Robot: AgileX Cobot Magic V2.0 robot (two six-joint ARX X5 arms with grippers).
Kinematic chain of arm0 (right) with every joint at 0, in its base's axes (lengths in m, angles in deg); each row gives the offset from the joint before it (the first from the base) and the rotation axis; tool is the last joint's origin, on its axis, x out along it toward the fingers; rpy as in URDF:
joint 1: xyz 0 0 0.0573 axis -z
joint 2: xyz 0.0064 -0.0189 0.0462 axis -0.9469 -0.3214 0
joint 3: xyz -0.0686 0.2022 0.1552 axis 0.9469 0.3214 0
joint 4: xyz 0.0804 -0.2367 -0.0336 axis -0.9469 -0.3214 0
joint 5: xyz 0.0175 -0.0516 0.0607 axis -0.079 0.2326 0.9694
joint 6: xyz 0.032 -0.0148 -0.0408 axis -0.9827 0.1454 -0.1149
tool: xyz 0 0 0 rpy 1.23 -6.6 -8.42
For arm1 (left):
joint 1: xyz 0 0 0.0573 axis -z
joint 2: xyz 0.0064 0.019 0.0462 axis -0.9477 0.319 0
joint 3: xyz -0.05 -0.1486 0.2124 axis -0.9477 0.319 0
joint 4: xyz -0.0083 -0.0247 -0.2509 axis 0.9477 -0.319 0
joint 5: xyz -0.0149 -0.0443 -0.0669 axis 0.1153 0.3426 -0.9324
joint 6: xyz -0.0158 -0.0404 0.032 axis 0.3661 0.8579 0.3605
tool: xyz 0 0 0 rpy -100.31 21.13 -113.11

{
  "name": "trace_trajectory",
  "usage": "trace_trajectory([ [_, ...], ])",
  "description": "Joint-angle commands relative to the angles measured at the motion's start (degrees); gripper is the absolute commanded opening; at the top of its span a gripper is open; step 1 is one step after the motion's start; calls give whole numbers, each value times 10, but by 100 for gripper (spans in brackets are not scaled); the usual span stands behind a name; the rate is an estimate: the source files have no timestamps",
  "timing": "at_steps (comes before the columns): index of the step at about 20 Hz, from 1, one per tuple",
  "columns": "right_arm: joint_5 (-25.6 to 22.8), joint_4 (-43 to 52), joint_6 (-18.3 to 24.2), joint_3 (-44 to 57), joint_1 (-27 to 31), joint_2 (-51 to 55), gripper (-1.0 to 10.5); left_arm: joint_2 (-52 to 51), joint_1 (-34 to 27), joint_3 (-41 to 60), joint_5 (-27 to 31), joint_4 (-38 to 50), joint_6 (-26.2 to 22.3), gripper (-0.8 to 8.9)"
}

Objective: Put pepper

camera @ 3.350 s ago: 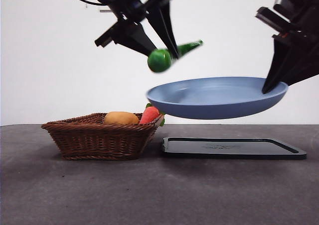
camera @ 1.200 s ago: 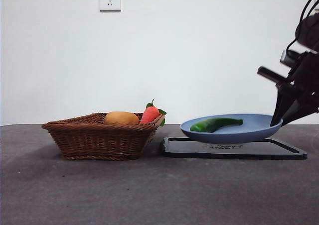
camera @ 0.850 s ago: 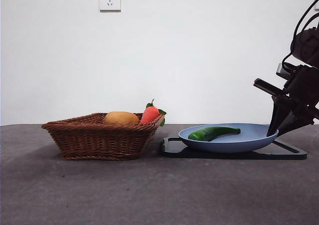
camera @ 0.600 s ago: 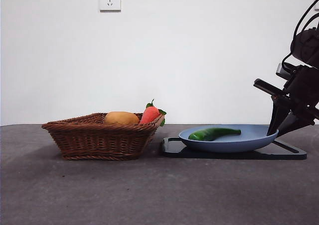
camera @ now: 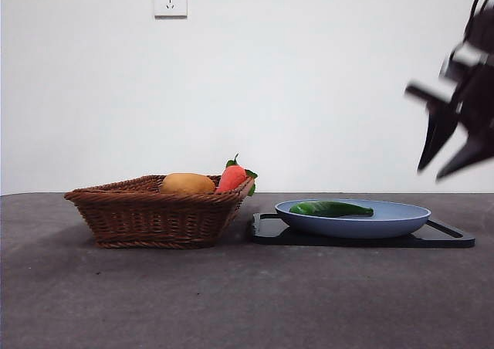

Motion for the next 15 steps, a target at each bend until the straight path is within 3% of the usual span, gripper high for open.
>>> trace_trajectory([
  [1,1,-49,39,-12,0,61,145,6,6,-9,1,3,-8,271],
  [8,3,-255,100,-12,-66,292,143,6,6,-9,1,3,-23,271],
  [15,3,-360,102,-12,-144,430,140,6,6,-9,1,-7,-37,267],
])
